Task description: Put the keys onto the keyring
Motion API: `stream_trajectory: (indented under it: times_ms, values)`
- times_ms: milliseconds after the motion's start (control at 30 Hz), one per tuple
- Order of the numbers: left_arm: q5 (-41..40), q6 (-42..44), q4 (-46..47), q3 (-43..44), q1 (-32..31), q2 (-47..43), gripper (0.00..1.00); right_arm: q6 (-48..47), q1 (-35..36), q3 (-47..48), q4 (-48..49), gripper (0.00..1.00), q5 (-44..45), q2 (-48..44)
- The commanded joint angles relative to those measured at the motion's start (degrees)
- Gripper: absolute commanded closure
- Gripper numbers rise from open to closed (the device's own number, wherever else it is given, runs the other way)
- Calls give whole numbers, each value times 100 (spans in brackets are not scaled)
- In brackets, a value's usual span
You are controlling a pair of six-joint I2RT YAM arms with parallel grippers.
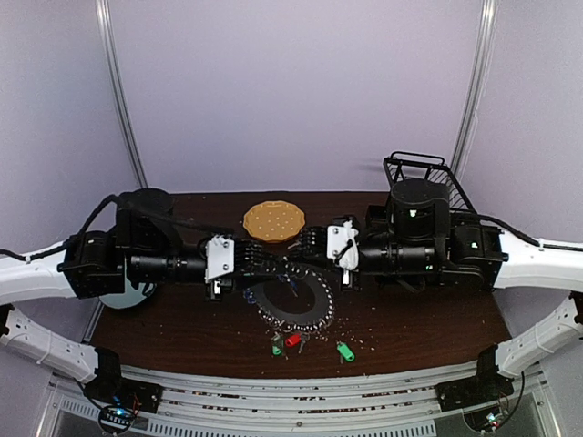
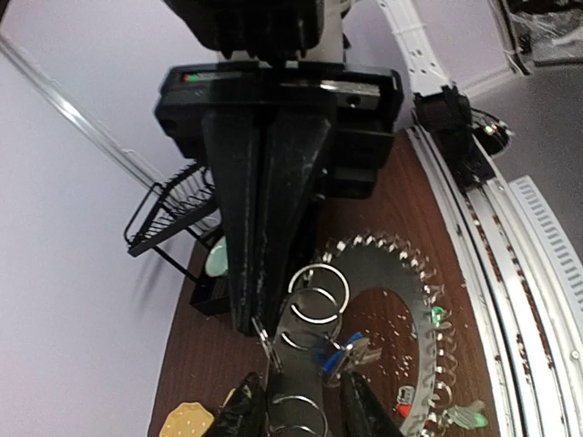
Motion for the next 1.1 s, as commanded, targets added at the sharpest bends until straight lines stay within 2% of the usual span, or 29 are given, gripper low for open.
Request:
stream_trajectory:
  times_ms: [0,100,233,433,533,733,833,933,1067]
  values:
    - [-647,-811,1774,-560,24,-430,70,2527,-96,-97,1397,100,490,30]
    - [-576,-1056,2042,-671,24,-445,70,3489,-105,-254,1932,100,760,77]
    - [-1023,-1206,1912,-652,24,-350,72,3993,-113,-315,2049,100,909,107]
    - [-1637,-1514,2285,-621,24,-423,73,5177,-115,-65,1685,100,1578,318]
    - [-1710,-1689,2244,-575,22,-296,74,5062,-112,-347,2133,100,1135,285]
    - [-1855,-1997,2000,-562,177,-181,77,4842,-114,-657,2604,100,1006,164]
    - [-1268,-2374,1977,-572,501,-166,75,4674,-110,-754,2725,100,787,160]
    - [160,-2552,2237,-654,748,-186,69,4450,-111,-1049,3142,100,416,72]
    - [1243,-2435,2098,-632,789,-15,69,4282,-108,-1178,3552,100,250,6]
